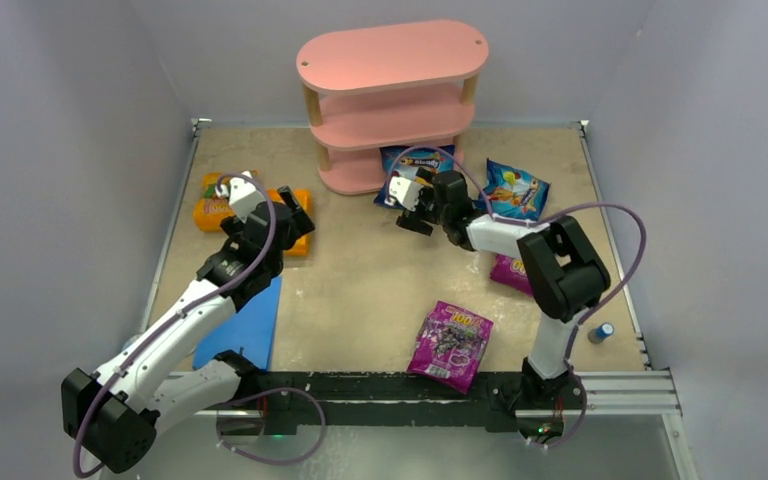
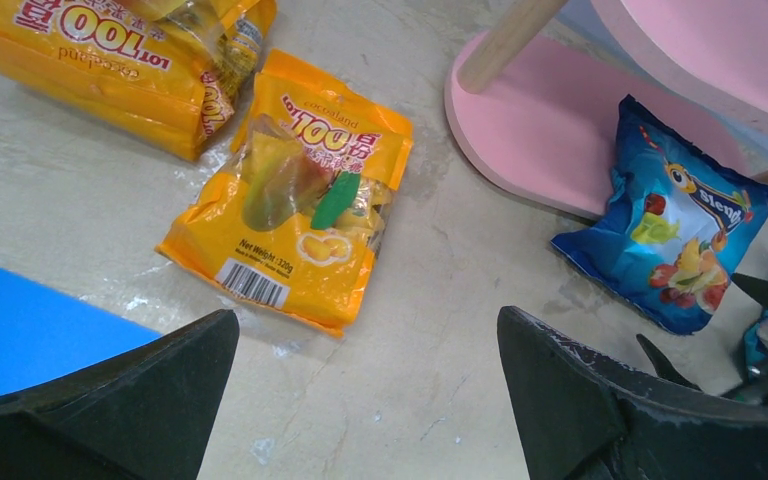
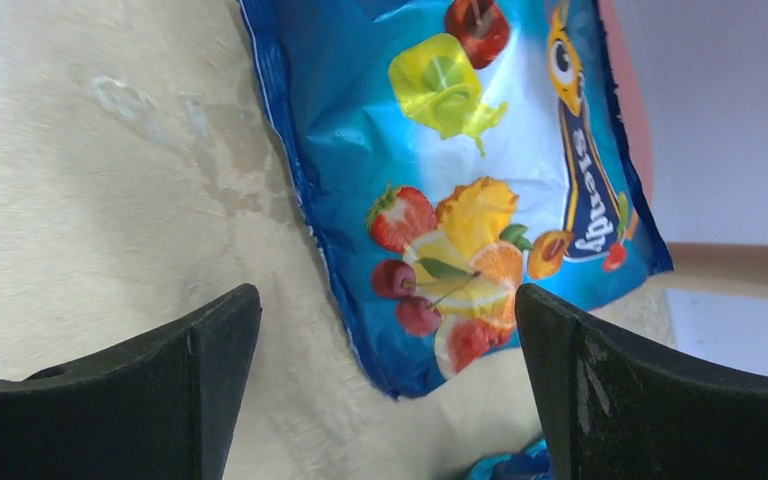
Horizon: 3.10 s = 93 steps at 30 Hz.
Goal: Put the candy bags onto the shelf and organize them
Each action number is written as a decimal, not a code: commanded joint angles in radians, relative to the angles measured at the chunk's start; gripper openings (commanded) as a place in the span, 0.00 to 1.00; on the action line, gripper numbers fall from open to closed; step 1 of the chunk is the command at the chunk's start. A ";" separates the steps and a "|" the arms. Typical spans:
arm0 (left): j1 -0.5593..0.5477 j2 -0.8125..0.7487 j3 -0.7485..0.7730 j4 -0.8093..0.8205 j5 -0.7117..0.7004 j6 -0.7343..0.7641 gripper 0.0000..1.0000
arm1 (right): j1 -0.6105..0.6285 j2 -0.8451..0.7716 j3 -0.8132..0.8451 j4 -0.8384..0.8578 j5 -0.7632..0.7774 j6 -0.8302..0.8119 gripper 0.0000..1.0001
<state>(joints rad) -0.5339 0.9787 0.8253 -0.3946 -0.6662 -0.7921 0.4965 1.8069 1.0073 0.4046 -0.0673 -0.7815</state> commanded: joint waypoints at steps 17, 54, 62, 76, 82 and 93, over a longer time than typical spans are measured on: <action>0.005 -0.080 0.011 -0.110 -0.120 -0.013 0.99 | 0.015 0.272 0.175 0.268 0.263 -0.300 0.45; 0.005 -0.120 -0.001 -0.135 -0.146 -0.044 0.99 | 0.218 0.500 0.516 0.569 0.430 -0.210 0.06; 0.005 -0.141 -0.006 -0.135 -0.144 -0.044 0.99 | 0.256 0.575 0.655 0.463 0.497 -0.128 0.18; 0.005 -0.144 -0.012 -0.138 -0.137 -0.053 0.99 | 0.263 0.373 0.450 0.340 0.342 -0.034 0.66; 0.005 -0.150 -0.012 -0.139 -0.130 -0.055 0.99 | 0.260 0.245 0.370 0.286 0.214 0.101 0.72; 0.005 -0.170 -0.020 -0.123 -0.106 -0.057 0.99 | 0.245 0.247 0.436 0.198 0.419 0.994 0.66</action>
<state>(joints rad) -0.5323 0.8234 0.8181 -0.5400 -0.7864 -0.8455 0.7483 2.0483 1.3930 0.6514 0.2577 -0.2527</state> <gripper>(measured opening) 0.992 0.662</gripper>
